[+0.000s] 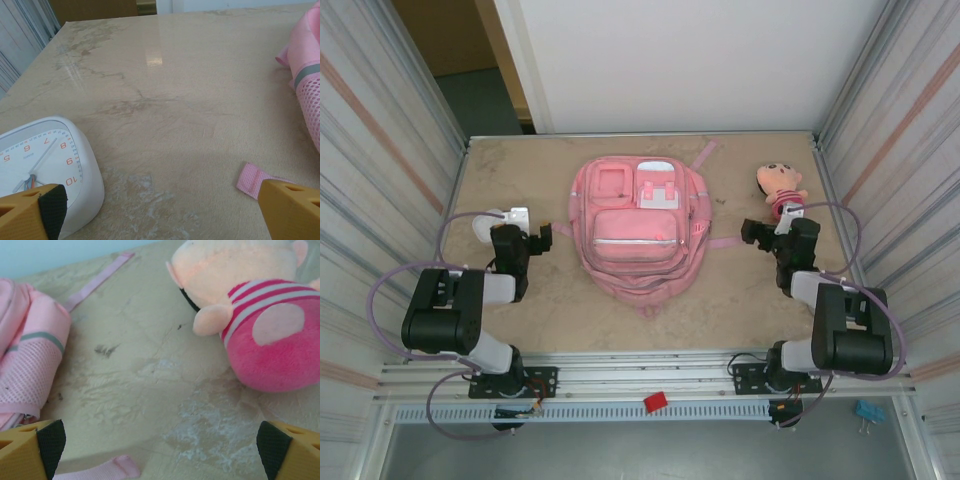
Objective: Pack the student bag
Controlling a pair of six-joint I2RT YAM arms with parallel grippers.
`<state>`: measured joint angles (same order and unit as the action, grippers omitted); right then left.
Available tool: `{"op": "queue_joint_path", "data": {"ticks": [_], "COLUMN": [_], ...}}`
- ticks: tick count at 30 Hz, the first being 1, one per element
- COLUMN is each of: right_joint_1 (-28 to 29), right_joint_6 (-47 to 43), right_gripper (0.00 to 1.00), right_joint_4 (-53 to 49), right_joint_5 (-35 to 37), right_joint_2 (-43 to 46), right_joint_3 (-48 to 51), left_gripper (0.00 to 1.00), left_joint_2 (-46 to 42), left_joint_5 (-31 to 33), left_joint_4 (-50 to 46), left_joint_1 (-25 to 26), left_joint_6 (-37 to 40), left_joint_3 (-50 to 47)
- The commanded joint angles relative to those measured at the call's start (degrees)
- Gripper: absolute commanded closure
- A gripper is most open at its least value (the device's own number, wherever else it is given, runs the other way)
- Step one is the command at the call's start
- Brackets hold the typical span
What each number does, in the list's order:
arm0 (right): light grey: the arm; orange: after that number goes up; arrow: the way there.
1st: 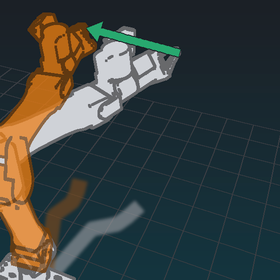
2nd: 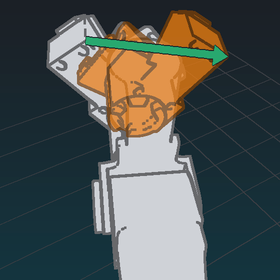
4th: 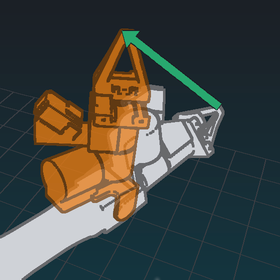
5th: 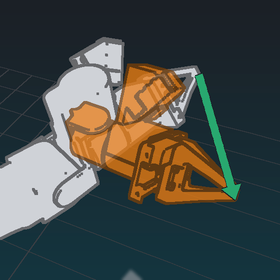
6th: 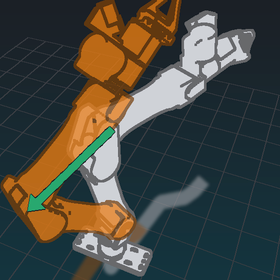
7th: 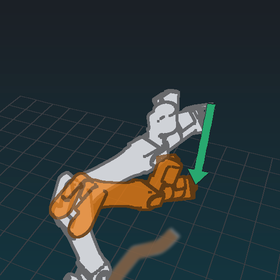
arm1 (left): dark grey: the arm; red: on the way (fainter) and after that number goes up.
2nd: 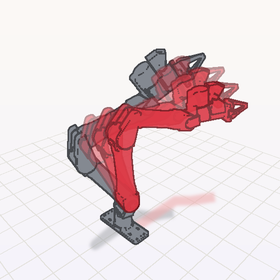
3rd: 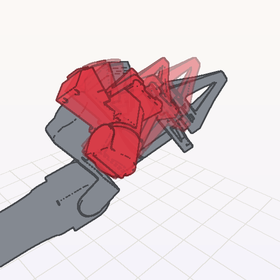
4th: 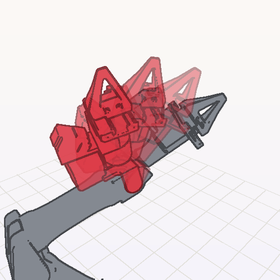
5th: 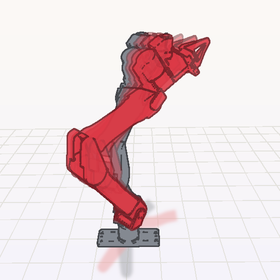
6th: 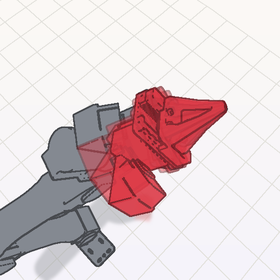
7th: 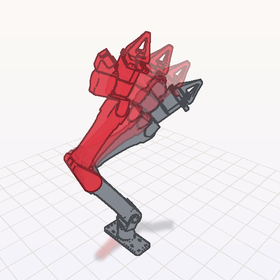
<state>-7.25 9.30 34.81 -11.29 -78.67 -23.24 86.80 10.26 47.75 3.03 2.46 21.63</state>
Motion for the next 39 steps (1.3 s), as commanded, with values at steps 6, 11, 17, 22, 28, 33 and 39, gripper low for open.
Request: {"op": "queue_joint_path", "data": {"ticks": [6, 11, 17, 22, 28, 33, 39], "right_joint_1": [3.1, 2.2, 2.1, 5.2, 4.4, 4.4, 4.4], "right_joint_6": [0.9, -2.5, -2.2, -4.6, -4.1, -4.0, -4.1], "right_gripper": [0.01, 0.01, 0.01, 0.01, 0.01, 0.01, 0.01], "right_joint_4": [4.9, 6.0, 18.3, 12.1, 11.0, 11.2, 11.2], "right_joint_5": [4.7, 5.9, 8.2, 11.9, 10.5, 10.4, 10.5], "right_joint_2": [5.7, 6.4, -10.0, -10.4, -9.8, -9.9, -9.9], "right_joint_3": [5.6, 6.4, 3.6, 0.0, -0.2, -0.1, -0.1], "left_gripper": [0.01, 0.01, 0.01, 0.01, 0.01, 0.01, 0.01], "left_joint_2": [-0.2, -0.2, -0.2, -0.2, -0.2, -0.2, -0.2], "left_joint_5": [0.0, 0.0, 0.0, -0.1, -0.1, -0.1, -0.1], "left_joint_4": [0.1, 0.0, -0.1, -0.1, 0.0, 0.0, 0.0], "left_joint_1": [0.1, 0.1, 0.1, 0.1, 0.1, 0.1, 0.1], "left_joint_6": [-0.8, -0.8, -0.7, -0.7, -0.7, -0.7, -0.7], "left_joint_3": [0.6, 0.6, 0.6, 0.6, 0.6, 0.6, 0.6]}}
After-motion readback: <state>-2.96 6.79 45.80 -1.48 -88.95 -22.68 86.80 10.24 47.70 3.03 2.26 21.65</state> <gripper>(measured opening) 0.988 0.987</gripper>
